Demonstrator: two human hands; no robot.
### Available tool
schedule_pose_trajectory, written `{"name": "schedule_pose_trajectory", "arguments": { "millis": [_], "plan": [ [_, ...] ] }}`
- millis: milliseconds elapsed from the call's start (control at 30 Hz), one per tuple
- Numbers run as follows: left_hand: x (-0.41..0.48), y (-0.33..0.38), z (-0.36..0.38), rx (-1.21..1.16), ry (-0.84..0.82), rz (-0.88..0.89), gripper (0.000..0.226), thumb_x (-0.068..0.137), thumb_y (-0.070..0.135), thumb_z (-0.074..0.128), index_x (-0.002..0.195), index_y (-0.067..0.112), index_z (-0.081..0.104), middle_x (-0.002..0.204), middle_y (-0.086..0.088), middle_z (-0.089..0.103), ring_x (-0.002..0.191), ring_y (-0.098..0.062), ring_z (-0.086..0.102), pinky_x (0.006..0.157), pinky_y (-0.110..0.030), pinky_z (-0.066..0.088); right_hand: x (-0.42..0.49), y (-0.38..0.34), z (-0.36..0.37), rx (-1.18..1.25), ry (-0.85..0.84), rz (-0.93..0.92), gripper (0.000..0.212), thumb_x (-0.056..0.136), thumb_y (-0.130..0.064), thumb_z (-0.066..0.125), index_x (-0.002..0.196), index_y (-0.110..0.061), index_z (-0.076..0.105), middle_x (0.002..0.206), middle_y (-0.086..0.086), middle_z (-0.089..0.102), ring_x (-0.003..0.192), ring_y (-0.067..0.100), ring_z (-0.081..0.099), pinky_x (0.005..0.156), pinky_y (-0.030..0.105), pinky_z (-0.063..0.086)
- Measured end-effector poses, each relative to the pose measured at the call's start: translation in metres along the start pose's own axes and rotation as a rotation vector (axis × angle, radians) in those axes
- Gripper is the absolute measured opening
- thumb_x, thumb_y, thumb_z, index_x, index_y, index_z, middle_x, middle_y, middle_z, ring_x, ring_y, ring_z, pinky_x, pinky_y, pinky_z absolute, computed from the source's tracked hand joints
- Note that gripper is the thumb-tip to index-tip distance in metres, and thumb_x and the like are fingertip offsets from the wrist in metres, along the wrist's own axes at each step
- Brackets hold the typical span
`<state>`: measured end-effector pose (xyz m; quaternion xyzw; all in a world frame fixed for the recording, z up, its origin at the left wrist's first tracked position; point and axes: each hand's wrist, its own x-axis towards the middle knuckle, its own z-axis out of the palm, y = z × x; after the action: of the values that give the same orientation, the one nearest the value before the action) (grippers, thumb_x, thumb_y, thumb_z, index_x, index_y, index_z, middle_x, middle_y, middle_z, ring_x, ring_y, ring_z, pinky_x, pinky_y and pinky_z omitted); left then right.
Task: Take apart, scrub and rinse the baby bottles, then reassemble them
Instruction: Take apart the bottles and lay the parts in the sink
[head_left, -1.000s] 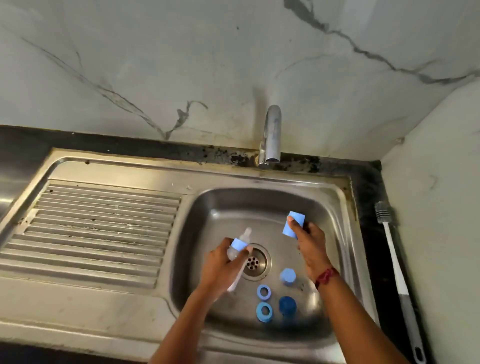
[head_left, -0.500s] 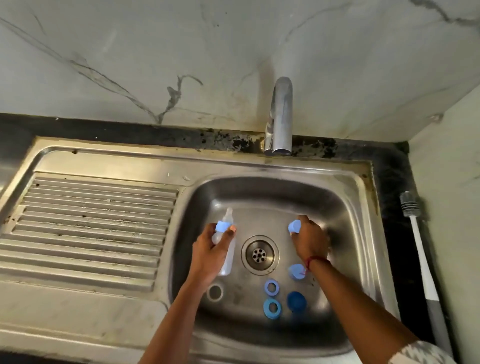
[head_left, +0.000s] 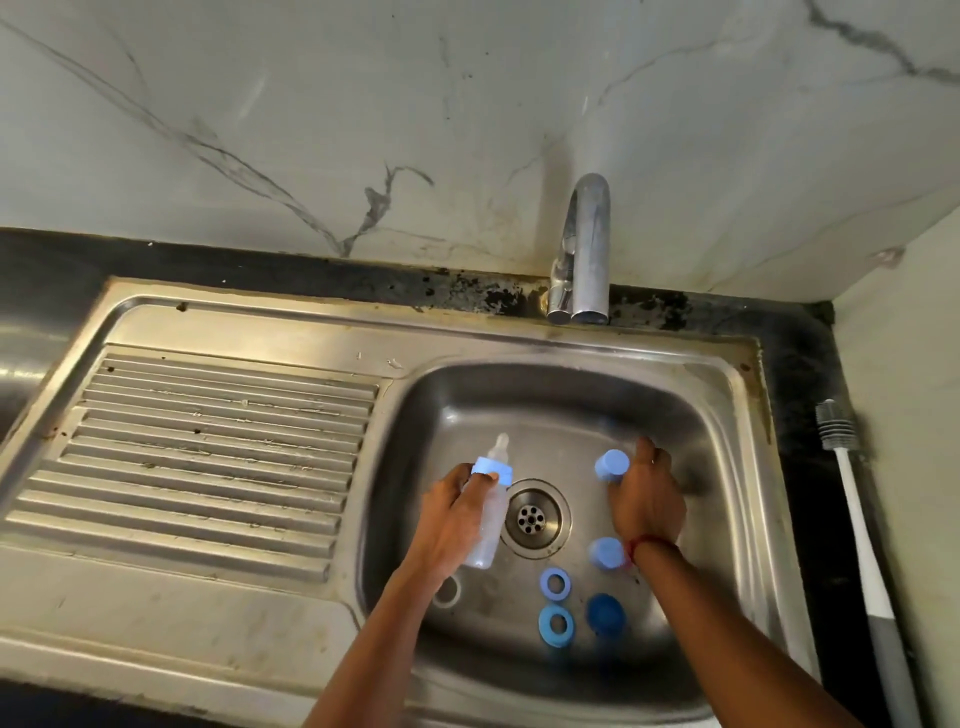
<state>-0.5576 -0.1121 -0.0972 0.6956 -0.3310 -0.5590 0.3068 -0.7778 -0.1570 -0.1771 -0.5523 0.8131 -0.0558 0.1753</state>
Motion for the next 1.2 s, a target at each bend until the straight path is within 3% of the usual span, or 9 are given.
{"name": "schedule_pose_trajectory", "arguments": {
  "millis": [100, 200, 300, 367, 500, 800, 933, 1100, 1200],
  "plan": [
    [-0.007, 0.000, 0.003, 0.057, -0.061, 0.026, 0.045, 0.067, 0.059, 0.061, 0.097, 0.025, 0.064, 0.093, -0.004, 0.068, 0.082, -0.020, 0.066, 0.076, -0.041, 0.058, -0.025, -0.017, -0.019, 0.175, 0.122, -0.041, 0.054, 0.086, -0.023, 0.071, 0.133, -0.011, 0.049, 0.125, 0.015, 0.058, 0.097, 0.034, 0.065, 0.067, 0.037, 0.053],
    [-0.012, -0.005, 0.009, 0.250, -0.060, 0.104, 0.037, 0.072, 0.045, 0.073, 0.104, 0.034, 0.058, 0.102, 0.006, 0.062, 0.090, -0.016, 0.064, 0.082, -0.041, 0.059, -0.046, -0.040, -0.043, 0.616, -0.045, 0.028, 0.029, 0.089, -0.038, 0.069, 0.100, -0.011, 0.067, 0.085, 0.001, 0.072, 0.079, 0.021, 0.069, 0.066, 0.029, 0.050],
    [-0.019, -0.005, 0.012, 0.492, -0.020, 0.227, 0.062, 0.073, 0.040, 0.080, 0.129, 0.032, 0.054, 0.108, 0.009, 0.049, 0.096, -0.011, 0.054, 0.083, -0.026, 0.046, -0.066, -0.056, -0.068, 0.920, -0.366, 0.109, 0.050, 0.089, -0.051, 0.064, 0.085, -0.001, 0.067, 0.060, 0.001, 0.063, 0.054, 0.010, 0.058, 0.050, 0.019, 0.043],
    [-0.028, -0.001, 0.012, 0.540, -0.029, 0.299, 0.080, 0.071, 0.038, 0.083, 0.142, 0.031, 0.046, 0.112, 0.010, 0.046, 0.102, -0.011, 0.052, 0.084, -0.022, 0.040, -0.081, -0.060, -0.076, 0.940, -0.486, 0.043, 0.044, 0.089, -0.050, 0.065, 0.071, -0.010, 0.063, 0.054, -0.006, 0.057, 0.047, 0.003, 0.051, 0.045, 0.014, 0.037],
    [-0.039, 0.002, 0.011, 0.532, -0.003, 0.391, 0.106, 0.061, 0.035, 0.090, 0.149, 0.027, 0.032, 0.112, 0.010, 0.053, 0.103, -0.010, 0.054, 0.084, -0.018, 0.039, -0.094, -0.065, -0.079, 0.985, -0.496, -0.007, 0.041, 0.086, -0.043, 0.072, 0.061, -0.019, 0.049, 0.046, -0.012, 0.045, 0.042, 0.000, 0.043, 0.044, 0.014, 0.034],
    [-0.048, 0.017, -0.002, 0.527, -0.076, 0.381, 0.109, 0.055, 0.039, 0.090, 0.150, 0.022, 0.039, 0.083, 0.010, 0.065, 0.077, -0.001, 0.062, 0.069, -0.006, 0.044, -0.111, -0.056, -0.093, 1.156, -0.493, -0.087, 0.033, 0.087, -0.027, 0.070, 0.066, -0.008, 0.054, 0.043, -0.010, 0.046, 0.040, 0.004, 0.044, 0.041, 0.013, 0.035],
    [-0.041, 0.016, -0.006, 0.352, -0.190, 0.244, 0.126, 0.044, 0.050, 0.087, 0.154, 0.020, 0.033, 0.086, 0.003, 0.073, 0.079, -0.008, 0.071, 0.078, -0.025, 0.058, -0.114, -0.050, -0.097, 1.222, -0.531, -0.149, 0.011, 0.094, -0.006, 0.063, 0.098, 0.004, 0.066, 0.051, -0.009, 0.061, 0.046, 0.000, 0.055, 0.046, 0.011, 0.041],
    [-0.035, 0.014, -0.011, 0.352, -0.224, 0.262, 0.114, 0.058, 0.029, 0.094, 0.152, 0.026, 0.030, 0.088, 0.000, 0.073, 0.080, -0.010, 0.070, 0.073, -0.019, 0.055, -0.108, -0.045, -0.095, 1.190, -0.641, -0.155, 0.028, 0.082, -0.021, 0.072, 0.110, -0.014, 0.068, 0.079, -0.003, 0.071, 0.069, 0.011, 0.062, 0.053, 0.020, 0.044],
    [-0.033, 0.015, -0.014, 0.456, -0.177, 0.304, 0.121, 0.056, 0.034, 0.093, 0.153, 0.035, 0.021, 0.093, 0.007, 0.070, 0.092, -0.008, 0.064, 0.079, -0.014, 0.048, -0.101, -0.039, -0.094, 1.147, -0.662, -0.140, 0.034, 0.089, -0.012, 0.069, 0.121, -0.022, 0.062, 0.080, -0.003, 0.067, 0.073, 0.015, 0.065, 0.056, 0.025, 0.047]
  ]
}}
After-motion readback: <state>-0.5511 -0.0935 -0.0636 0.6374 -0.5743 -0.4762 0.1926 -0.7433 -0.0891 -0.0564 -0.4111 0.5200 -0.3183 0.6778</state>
